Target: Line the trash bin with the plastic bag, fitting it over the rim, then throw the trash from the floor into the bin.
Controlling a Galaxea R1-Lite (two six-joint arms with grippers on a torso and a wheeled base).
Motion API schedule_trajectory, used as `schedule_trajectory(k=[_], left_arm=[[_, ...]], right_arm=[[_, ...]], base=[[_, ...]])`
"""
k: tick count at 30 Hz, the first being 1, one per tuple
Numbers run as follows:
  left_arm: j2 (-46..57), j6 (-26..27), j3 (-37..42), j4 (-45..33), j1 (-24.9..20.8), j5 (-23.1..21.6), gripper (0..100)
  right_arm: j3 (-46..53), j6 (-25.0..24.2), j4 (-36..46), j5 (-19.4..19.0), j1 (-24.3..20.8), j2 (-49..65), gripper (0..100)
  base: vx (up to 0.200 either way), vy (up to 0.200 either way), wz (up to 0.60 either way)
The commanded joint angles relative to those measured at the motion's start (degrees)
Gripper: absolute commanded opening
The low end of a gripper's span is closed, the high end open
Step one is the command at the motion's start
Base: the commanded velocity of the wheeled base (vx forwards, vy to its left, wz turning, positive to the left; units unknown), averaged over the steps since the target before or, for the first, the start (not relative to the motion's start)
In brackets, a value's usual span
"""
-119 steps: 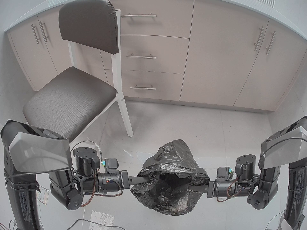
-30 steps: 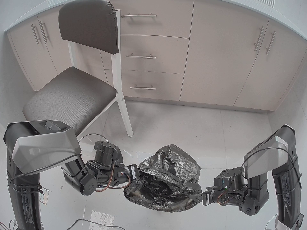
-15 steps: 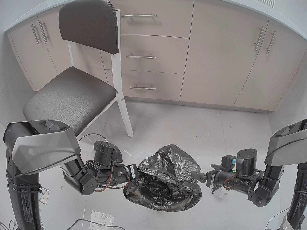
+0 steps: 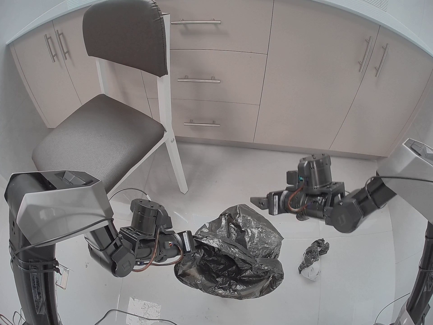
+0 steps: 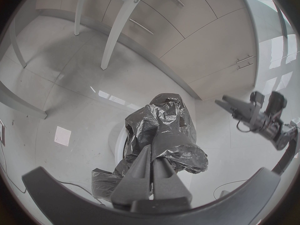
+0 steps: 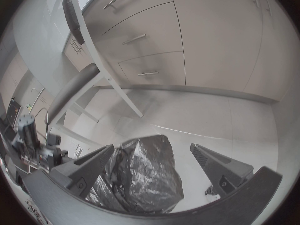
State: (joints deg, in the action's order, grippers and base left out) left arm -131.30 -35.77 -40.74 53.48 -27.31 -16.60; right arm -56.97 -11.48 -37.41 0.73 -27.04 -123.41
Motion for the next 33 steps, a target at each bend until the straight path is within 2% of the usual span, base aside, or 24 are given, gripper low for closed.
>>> schedule_trajectory(k=[1,4,15,33], left_arm=[[-0.44,-0.09,0.93,2.24,0.06,-0.01,0],[-0.44,-0.09,0.93,2.24,0.06,-0.01,0],[-0.44,-0.09,0.93,2.24,0.06,-0.01,0],[-0.44,-0.09,0.93,2.24,0.06,-0.01,0]], right_arm=[[-23.45,0.67,19.04,0.76,-0.73,-4.39,100],[-26.97,0.23,21.77,-0.03,-1.44,-6.32,100],[-29.61,-4.69,21.77,-0.56,-5.39,-12.47,100],[-30.75,-5.30,21.33,-1.26,-4.95,-18.63,100]], base=[[0.000,0.000,0.00],[0.000,0.000,0.00],[0.000,0.000,0.00],[0.000,0.000,0.00]])
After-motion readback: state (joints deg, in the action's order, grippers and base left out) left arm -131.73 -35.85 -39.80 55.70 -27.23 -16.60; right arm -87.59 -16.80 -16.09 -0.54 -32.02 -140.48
